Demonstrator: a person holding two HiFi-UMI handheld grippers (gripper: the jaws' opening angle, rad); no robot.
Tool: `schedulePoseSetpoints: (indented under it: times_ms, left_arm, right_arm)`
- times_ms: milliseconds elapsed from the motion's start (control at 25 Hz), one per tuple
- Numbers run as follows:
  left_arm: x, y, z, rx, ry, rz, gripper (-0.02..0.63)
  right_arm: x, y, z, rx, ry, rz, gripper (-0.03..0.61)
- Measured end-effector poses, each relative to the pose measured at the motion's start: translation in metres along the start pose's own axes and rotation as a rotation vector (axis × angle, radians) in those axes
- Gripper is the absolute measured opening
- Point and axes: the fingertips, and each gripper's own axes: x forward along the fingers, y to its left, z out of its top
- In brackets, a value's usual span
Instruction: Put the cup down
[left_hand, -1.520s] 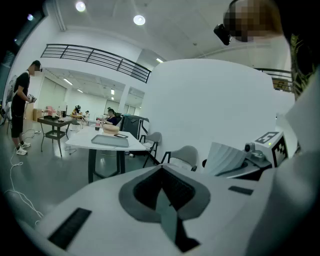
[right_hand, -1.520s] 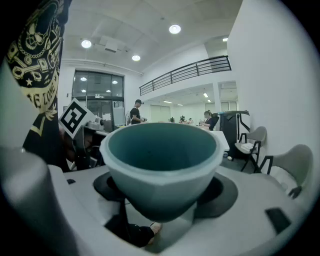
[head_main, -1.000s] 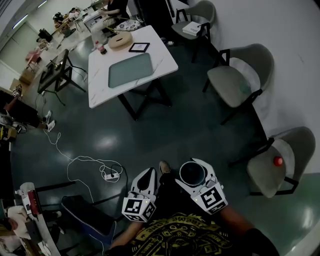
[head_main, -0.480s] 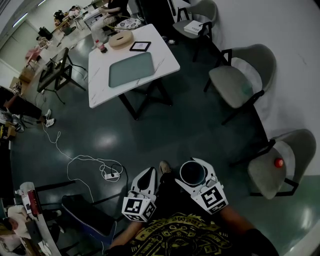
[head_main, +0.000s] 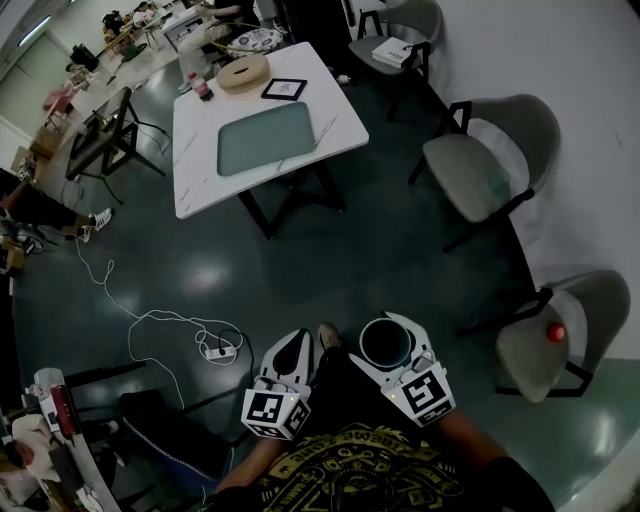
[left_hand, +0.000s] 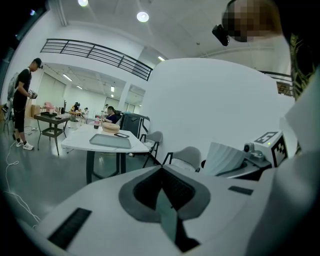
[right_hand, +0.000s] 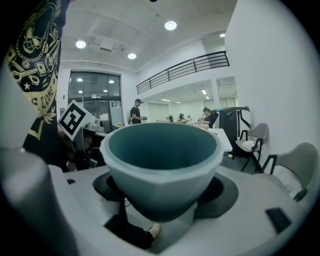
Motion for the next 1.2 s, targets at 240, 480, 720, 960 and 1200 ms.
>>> schedulePoseSetpoints:
  times_ms: [240, 480, 720, 960, 1200]
  left_arm:
    - [0.02, 0.031, 0.023, -0.006, -0.005, -0.015, 0.009]
    - [0.036, 0.056, 0.048, -0.007, -0.024, -0.039, 0.009]
    - [0.044, 0.078, 0.063, -0.011, -0.033, -0.064, 0.009]
    - [0.047, 0.104, 0.077, -0.017, -0.053, -0.081, 0.009]
    - [0.048, 0.131, 0.084, -0.032, -0.066, -0.086, 0.009]
  right_arm:
    - [0.034, -0.011, 0.023, 0.001, 0.0, -0.018, 0.365]
    - [0.063, -0.019, 0.05, -0.014, -0.007, -0.038, 0.366]
    - [0.084, -0.021, 0.072, -0.011, -0.007, -0.06, 0.367]
    - [0.111, -0.016, 0.09, -0.029, -0.015, -0.072, 0.366]
    - [0.134, -0.01, 0.101, -0.037, -0.003, -0.082, 0.367]
